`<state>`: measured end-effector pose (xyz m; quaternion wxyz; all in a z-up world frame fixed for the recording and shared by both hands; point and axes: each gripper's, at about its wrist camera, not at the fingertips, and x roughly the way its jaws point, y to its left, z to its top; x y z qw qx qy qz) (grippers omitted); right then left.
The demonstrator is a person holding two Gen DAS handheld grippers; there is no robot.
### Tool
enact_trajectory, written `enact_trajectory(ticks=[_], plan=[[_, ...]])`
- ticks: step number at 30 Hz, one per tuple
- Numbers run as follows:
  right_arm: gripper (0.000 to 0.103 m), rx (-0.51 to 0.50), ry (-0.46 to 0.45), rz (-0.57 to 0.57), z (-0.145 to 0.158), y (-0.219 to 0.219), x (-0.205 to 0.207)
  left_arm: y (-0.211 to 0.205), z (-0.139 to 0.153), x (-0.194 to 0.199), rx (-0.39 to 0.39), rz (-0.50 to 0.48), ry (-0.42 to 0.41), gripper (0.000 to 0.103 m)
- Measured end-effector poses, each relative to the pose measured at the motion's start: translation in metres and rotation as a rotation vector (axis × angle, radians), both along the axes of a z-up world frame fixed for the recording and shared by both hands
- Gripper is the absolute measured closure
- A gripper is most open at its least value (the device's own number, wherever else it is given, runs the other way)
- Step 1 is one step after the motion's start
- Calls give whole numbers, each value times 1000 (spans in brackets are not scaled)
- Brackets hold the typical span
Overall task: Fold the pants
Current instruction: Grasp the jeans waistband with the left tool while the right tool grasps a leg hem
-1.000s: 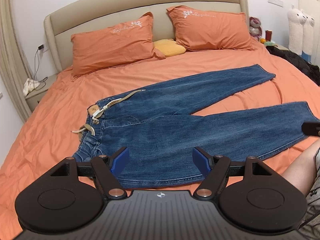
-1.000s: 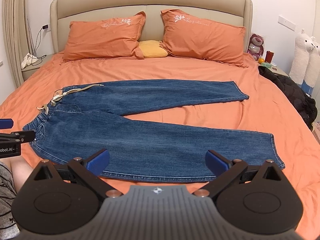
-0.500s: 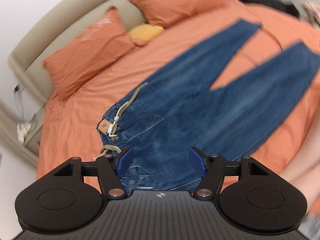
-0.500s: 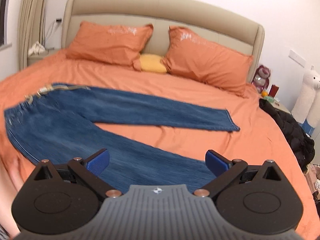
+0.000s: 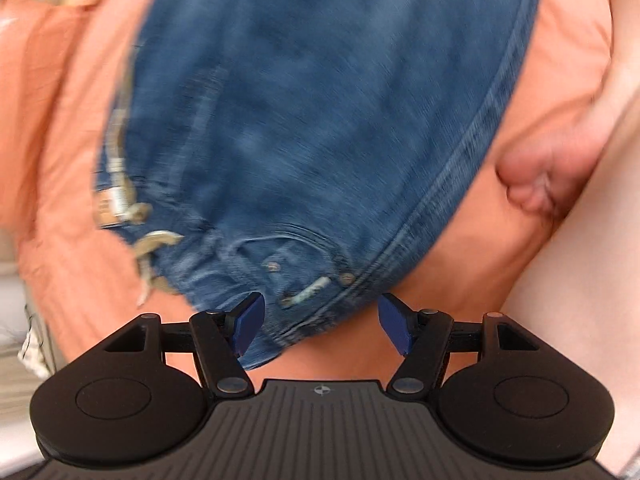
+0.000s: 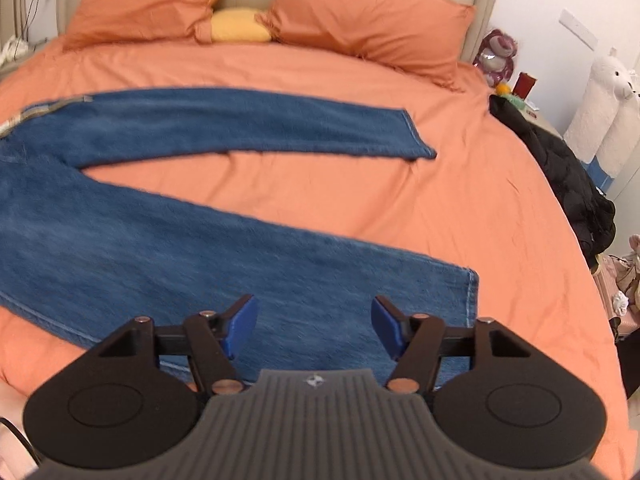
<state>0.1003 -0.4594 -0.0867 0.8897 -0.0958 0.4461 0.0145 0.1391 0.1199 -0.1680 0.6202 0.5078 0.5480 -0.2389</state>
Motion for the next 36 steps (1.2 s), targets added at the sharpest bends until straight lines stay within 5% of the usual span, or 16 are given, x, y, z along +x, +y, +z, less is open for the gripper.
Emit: enact_trajectory(ticks=[10,11,15,22,26,30,36], plan=[[64,-151,222,206,-43,-34,17,-7,-43,17,63,13,-5,29],[66,-180,251,231,-48,-35,18,-8,-44,18,63,27,-13,32],[66,-248,367,358,-70,-42,23,-15,-32,11,33,36,-57,71],[59,-344,495,549,-104,-33,19,-14,23,11,-114,189,-257,79],[62,-387,453,571,-119,-28,11,-12,54,15,-231,337,-389,81],[98,-458,347,551,-117,-30,-5,-12,71,15,-299,431,-460,83],[103,-469,118,407,-70,-39,-13,-9,89,18,-326,481,-537,84]])
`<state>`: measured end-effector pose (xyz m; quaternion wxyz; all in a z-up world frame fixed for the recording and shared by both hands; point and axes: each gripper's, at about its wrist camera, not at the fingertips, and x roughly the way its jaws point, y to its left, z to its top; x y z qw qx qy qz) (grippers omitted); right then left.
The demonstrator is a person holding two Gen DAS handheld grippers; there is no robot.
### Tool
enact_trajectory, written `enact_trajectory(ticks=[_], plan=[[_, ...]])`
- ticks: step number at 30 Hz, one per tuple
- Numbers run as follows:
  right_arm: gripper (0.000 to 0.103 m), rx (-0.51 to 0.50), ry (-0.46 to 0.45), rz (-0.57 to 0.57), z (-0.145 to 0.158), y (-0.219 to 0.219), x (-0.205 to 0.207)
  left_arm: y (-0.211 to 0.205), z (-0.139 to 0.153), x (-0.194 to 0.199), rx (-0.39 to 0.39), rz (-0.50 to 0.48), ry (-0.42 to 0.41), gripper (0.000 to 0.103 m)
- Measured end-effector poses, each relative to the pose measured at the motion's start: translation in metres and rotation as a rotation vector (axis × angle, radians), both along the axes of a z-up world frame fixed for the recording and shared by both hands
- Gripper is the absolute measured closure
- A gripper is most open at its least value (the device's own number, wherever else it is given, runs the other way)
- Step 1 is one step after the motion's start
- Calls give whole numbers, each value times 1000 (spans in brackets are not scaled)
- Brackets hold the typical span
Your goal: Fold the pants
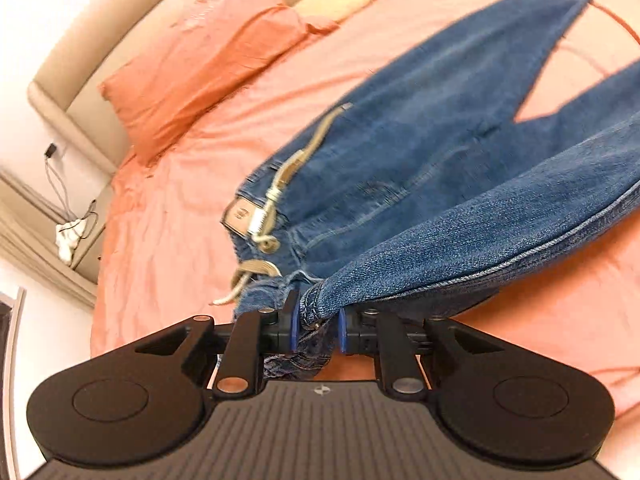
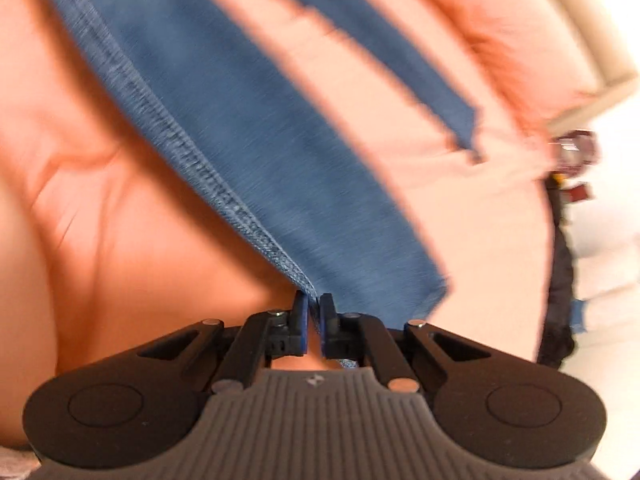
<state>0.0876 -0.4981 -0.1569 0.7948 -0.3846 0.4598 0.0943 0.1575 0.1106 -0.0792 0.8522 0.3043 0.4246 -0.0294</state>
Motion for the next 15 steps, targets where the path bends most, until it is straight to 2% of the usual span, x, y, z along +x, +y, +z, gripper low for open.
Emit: enact_trajectory(ticks=[4,8,11,15], plan=[[103,6,-169,-82,42,-5,25,1,20,13,-13,28,-55,84],[103,-10,-294,-142,78,2,75,4,37,46,-23,59,-102,84],[103,-37,-343,-162,90,10,125,2,42,77,0,70,-109,84],[103,-88,-340,-173,83,18,200,3,36,126,13,111,-96,85]])
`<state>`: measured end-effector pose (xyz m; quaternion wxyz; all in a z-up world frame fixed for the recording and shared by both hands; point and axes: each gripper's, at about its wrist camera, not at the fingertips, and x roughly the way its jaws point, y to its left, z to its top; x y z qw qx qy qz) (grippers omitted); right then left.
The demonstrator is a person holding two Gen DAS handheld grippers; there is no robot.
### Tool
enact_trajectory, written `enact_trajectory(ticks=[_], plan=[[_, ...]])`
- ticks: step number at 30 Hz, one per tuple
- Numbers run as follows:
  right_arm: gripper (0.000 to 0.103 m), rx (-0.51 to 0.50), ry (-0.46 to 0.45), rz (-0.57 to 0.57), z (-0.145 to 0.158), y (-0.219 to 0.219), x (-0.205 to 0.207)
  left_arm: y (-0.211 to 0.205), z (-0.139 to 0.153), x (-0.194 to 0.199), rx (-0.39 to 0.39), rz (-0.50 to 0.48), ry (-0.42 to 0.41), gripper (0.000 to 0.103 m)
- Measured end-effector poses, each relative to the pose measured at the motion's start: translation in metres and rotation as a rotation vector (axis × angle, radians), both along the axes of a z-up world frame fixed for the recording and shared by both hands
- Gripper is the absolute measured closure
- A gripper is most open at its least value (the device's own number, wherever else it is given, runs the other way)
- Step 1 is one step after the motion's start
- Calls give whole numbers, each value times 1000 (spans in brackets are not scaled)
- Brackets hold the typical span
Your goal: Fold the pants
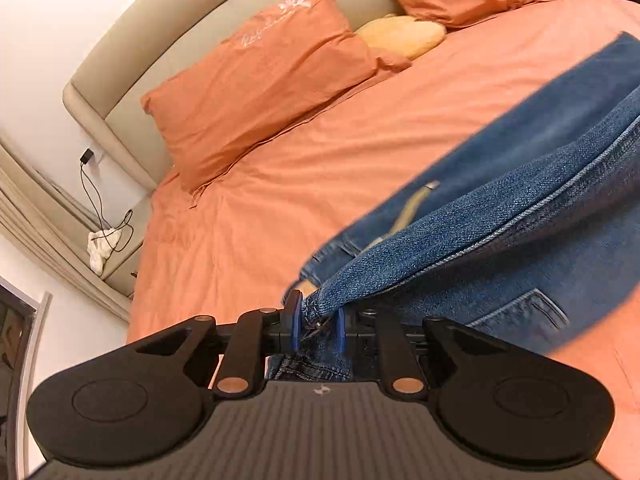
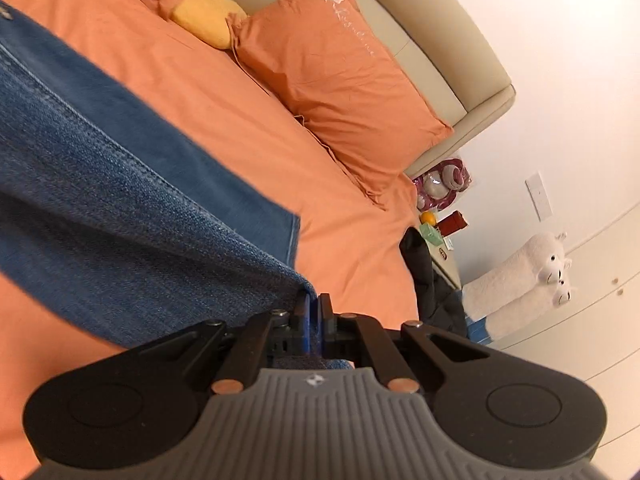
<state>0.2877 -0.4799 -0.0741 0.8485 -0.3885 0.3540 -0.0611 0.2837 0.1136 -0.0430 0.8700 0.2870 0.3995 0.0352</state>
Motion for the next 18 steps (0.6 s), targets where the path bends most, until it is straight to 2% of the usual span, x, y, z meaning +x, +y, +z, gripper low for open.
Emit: enact_trajectory(ticks=[3,7,9,10,14,17,18], plan=[[103,-26,23,-21,-17,5,59,6,-13,32,-7,31,16,85],[103,-113,35,-74,-58,9,128,20,-42,75,-17,83,69,85],[103,-65,68,-111,-69,-1,159,27,-60,90,-51,92,110,85],[103,-45,87,-114,-77,-2,169,27,-71,96,-41,88,130,85],[103,96,217,-13,-106,7,190,29,-104,109,-4,84,184,85],[103,121,337,112,-121,11,198,31,-112,116,-12,78,201,84],[96,116,367,167,-126,15,194,31,-114,116,-11,71,204,84]])
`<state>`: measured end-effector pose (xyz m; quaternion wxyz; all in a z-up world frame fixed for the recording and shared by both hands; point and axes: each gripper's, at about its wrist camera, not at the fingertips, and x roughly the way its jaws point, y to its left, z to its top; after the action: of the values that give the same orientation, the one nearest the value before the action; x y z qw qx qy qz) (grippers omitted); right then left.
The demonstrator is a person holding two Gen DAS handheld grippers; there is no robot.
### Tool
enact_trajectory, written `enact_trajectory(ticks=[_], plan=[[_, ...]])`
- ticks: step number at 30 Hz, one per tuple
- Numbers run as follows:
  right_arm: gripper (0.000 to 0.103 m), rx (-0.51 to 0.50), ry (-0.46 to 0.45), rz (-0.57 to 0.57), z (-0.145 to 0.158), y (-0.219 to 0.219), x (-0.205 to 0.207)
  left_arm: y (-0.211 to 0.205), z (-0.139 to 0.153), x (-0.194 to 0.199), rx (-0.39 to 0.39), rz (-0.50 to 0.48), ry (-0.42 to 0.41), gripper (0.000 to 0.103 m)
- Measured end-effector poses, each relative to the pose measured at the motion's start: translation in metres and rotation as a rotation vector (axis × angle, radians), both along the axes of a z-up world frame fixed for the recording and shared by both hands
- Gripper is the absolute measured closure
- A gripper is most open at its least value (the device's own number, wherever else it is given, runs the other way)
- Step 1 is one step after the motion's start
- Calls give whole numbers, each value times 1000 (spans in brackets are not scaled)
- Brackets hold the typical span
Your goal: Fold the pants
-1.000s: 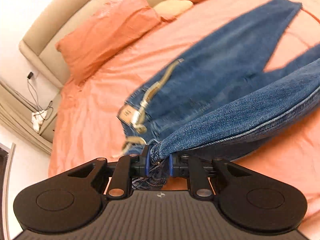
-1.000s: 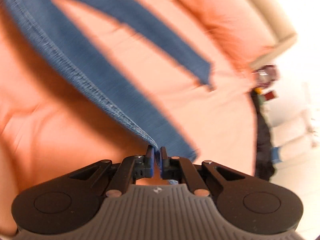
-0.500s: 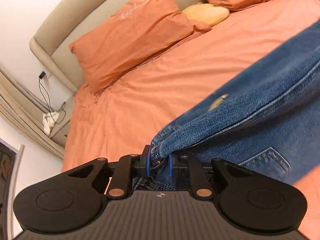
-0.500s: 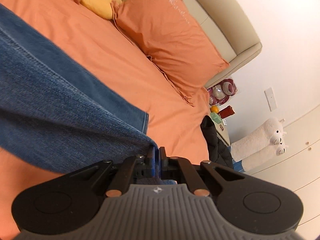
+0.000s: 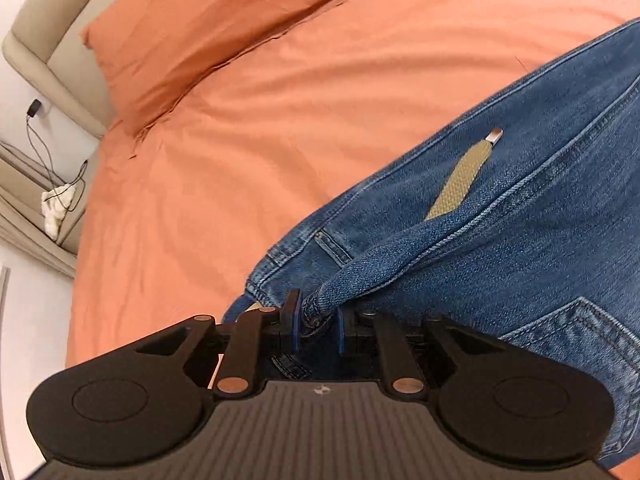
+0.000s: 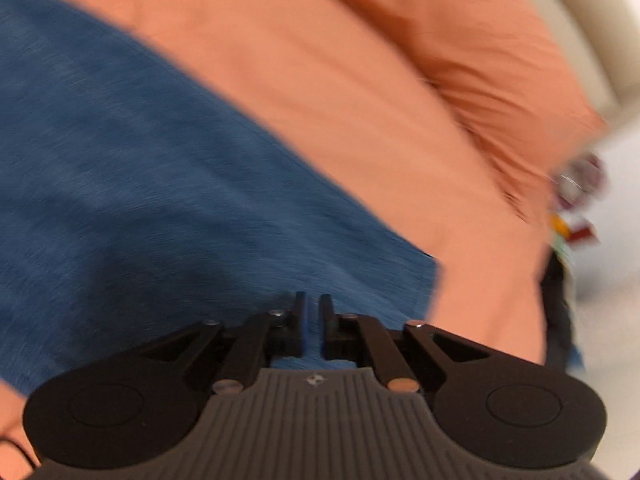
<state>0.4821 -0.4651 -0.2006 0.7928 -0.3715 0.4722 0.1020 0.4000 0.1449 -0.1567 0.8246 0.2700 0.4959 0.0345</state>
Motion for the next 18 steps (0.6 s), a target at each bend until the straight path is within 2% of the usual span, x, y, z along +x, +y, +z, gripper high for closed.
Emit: enact_trajectory(ticks=[1,2,3,5,8,12,16,17,18], plan=[[88,-13,17,59,-2,4,1,1,-1,-2,4,-9,1,84],[69,-38,34,112,-5,8,2,0,-1,-1,11,-18,2,84],[63,-66,49,159,-8,13,3,-2,-1,-3,21,-25,2,84],[64,-106,91,254,-10,25,11,-6,-1,-7,42,-40,-2,84],[64,-121,175,331,-14,44,34,-9,0,-11,46,-46,-15,84],[64,-196,292,385,-37,63,57,-10,-1,-15,43,-42,-27,84],[66,-201,357,390,-54,71,75,-13,-2,-13,47,-34,-32,84],[72,-184,370,368,-54,71,77,-12,-2,-11,44,-29,-31,84],[90,-153,394,345,-52,72,79,-13,-1,-11,42,-27,-32,84]])
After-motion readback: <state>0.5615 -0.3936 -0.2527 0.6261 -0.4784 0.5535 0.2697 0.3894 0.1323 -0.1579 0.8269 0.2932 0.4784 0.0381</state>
